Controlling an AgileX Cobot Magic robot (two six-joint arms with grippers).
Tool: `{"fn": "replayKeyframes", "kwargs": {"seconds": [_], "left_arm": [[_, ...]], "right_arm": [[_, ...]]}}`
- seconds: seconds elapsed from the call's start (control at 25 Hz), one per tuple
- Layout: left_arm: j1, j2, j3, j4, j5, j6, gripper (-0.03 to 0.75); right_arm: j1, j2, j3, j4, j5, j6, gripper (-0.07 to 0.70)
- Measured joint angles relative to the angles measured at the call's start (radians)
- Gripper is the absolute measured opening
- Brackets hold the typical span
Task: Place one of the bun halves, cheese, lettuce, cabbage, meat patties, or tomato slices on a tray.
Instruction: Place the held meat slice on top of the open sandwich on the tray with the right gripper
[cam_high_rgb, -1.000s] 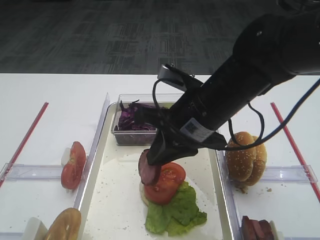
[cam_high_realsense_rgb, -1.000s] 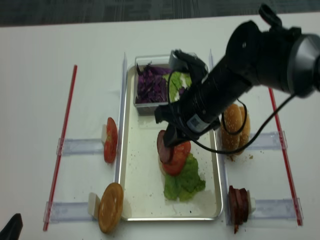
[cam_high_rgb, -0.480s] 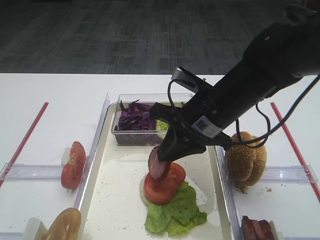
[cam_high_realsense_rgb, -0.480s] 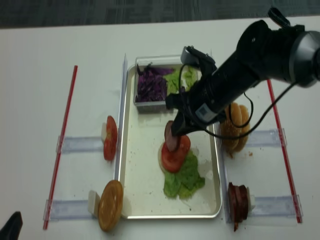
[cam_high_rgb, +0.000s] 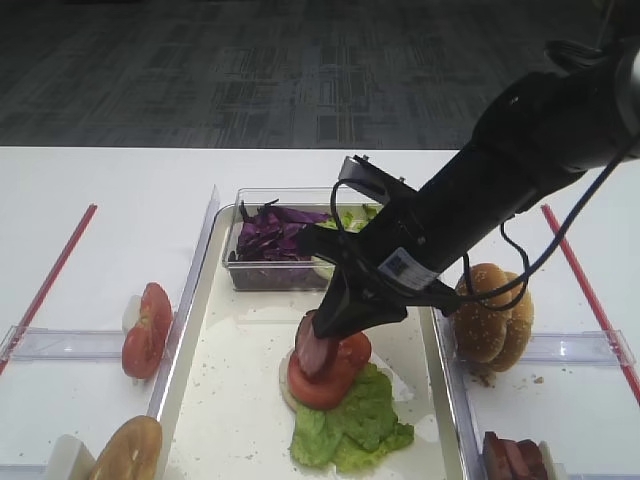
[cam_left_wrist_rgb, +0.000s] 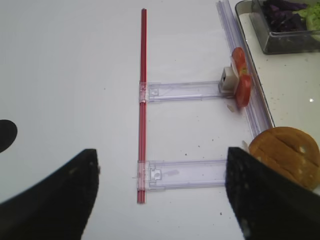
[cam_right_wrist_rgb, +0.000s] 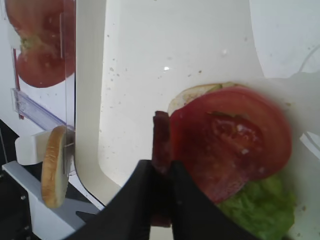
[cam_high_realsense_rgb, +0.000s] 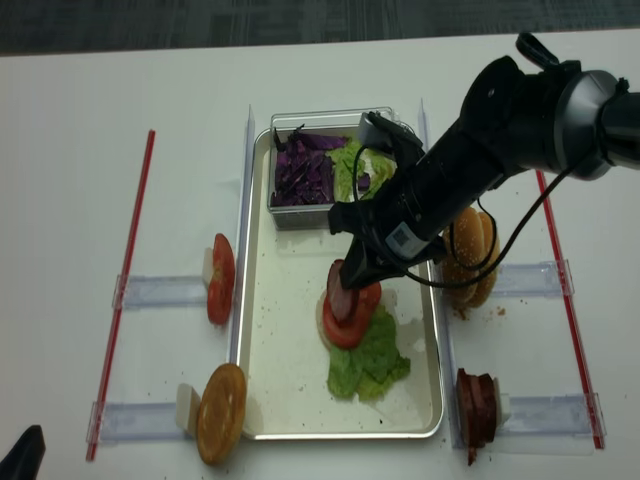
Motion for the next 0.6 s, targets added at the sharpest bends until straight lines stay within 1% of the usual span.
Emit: {"fn": "replayKeyframes", "kwargs": {"seconds": [0.28,0.48,0.56,0.6], "left_arm": [[0.0,0.0,0.0,0.0,0.0,0.0,0.49],[0.0,0.0,0.0,0.0,0.0,0.0,0.49],[0.0,0.0,0.0,0.0,0.0,0.0,0.49],[0.0,0.0,0.0,0.0,0.0,0.0,0.49]], "right_arm": [[0.0,0.018,-0.002,0.002,0.012,0.002,0.115],[0.0,0.018,-0.002,-0.023,0.018,0.014,0.116],[0.0,0.018,-0.002,-0.033,0.02,0.016,0.134],[0.0,0.018,-0.002,-0.037,0.024,0.016,0.155]]}}
